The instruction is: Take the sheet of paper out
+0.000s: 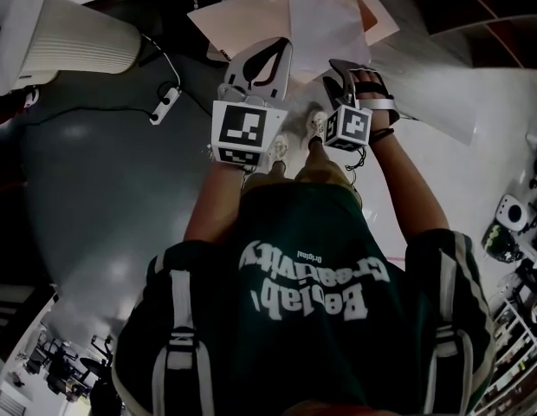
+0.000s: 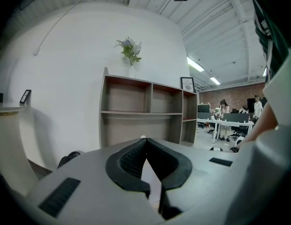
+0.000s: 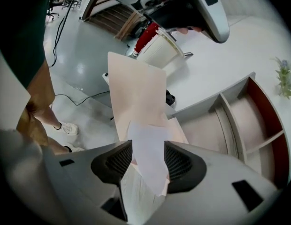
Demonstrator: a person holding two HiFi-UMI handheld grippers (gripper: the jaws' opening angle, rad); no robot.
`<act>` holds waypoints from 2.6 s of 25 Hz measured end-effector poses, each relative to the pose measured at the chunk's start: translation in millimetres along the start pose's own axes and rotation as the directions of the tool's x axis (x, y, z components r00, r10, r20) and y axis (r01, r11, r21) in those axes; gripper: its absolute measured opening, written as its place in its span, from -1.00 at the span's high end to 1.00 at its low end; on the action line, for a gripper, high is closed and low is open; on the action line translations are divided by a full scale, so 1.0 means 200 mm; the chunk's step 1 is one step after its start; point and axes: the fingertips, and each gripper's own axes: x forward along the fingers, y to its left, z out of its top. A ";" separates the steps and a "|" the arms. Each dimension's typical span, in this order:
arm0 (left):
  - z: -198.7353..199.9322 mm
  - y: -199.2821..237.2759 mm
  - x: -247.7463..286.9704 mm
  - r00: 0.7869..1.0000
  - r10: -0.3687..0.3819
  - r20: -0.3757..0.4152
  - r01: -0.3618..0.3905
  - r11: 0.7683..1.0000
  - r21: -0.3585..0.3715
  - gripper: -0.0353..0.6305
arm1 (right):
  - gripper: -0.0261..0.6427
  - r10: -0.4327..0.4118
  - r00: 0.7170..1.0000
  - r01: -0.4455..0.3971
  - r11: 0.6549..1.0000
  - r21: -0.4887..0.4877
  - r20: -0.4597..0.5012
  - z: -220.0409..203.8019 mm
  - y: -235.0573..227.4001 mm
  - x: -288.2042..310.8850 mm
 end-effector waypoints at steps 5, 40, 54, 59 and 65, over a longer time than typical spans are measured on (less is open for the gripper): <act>0.01 0.00 -0.02 1.000 0.021 -0.006 -0.021 1.000 0.014 0.84 | 0.31 0.004 1.000 -0.007 0.995 -0.098 -0.031 -0.03 0.04 0.05; -0.08 0.06 -0.15 0.990 0.125 -0.060 -0.127 0.991 -0.032 0.84 | 0.82 -0.066 0.990 0.021 0.941 -0.338 -0.123 -0.14 0.11 0.31; -0.09 0.10 -0.10 0.993 0.110 -0.052 -0.111 0.994 -0.018 0.84 | 0.82 -0.012 0.999 0.009 0.997 -0.082 -0.034 -0.05 0.00 0.29; -0.10 0.14 -0.08 0.994 0.098 -0.057 -0.099 0.995 -0.004 0.84 | 0.82 0.019 0.999 -0.025 0.985 0.170 0.035 0.04 -0.06 0.28; -0.12 0.20 -0.05 0.993 0.106 -0.059 -0.105 0.994 0.026 0.84 | 0.82 0.017 0.994 -0.058 0.922 0.383 0.108 0.09 -0.14 0.23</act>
